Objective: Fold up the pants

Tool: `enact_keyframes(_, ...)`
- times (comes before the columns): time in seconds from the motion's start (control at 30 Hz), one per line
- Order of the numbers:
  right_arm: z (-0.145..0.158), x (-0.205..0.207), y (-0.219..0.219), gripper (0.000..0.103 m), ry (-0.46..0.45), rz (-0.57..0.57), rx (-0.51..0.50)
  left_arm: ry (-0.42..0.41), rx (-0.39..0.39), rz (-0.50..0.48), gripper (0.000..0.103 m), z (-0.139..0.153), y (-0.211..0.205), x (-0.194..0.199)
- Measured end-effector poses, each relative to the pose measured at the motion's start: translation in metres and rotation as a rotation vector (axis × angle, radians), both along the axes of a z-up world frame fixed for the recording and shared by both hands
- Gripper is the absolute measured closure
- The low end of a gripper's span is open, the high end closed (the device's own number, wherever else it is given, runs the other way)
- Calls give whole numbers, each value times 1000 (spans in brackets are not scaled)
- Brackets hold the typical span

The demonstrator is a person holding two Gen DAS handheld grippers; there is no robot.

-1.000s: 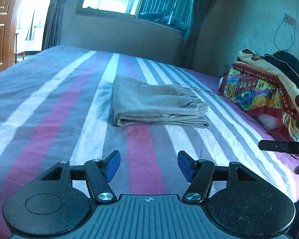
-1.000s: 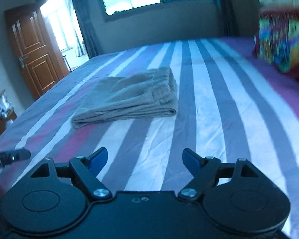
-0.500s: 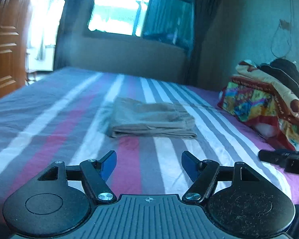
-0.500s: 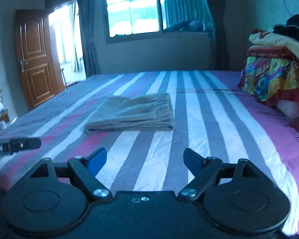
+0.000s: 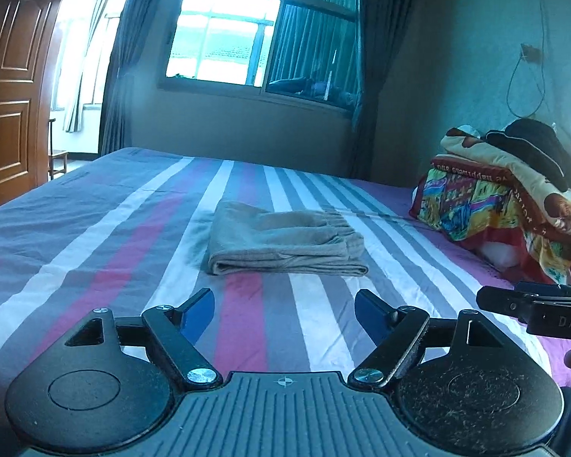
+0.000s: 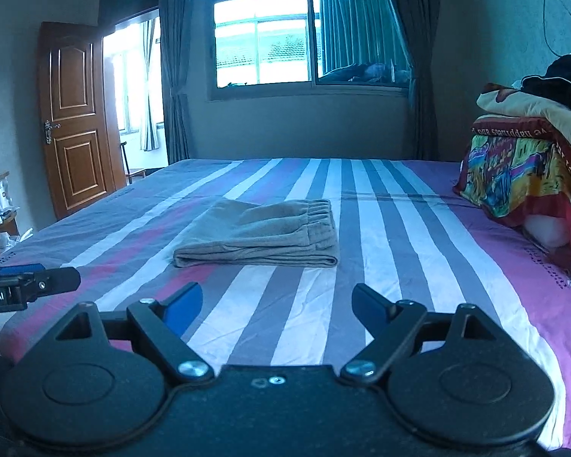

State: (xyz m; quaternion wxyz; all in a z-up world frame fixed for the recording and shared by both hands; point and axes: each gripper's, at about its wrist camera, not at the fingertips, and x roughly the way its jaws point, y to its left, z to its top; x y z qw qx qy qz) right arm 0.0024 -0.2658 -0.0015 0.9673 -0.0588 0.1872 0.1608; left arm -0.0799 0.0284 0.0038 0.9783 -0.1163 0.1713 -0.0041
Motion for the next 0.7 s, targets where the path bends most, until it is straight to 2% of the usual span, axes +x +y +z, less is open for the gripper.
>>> enact_keyframes(0.13, 0, 0, -1, 18, 3, -9, 5, -2, 6, -3, 21, 1, -3, 0)
enact_keyframes(0.27, 0, -1, -1, 17, -5, -7, 8, -18, 32, -3, 13, 4, -7, 0)
enact_keyframes(0.53, 0, -2, 1, 17, -9, -9, 10, -19, 41, -12, 11, 6, -11, -2)
enact_keyframes(0.6, -1, -2, 1, 17, -10, -11, 10, -20, 46, -7, 7, 7, -13, -3)
enact_keyframes(0.7, -1, -3, 1, 17, -15, -13, 11, -26, 48, -4, 6, 7, -14, -4)
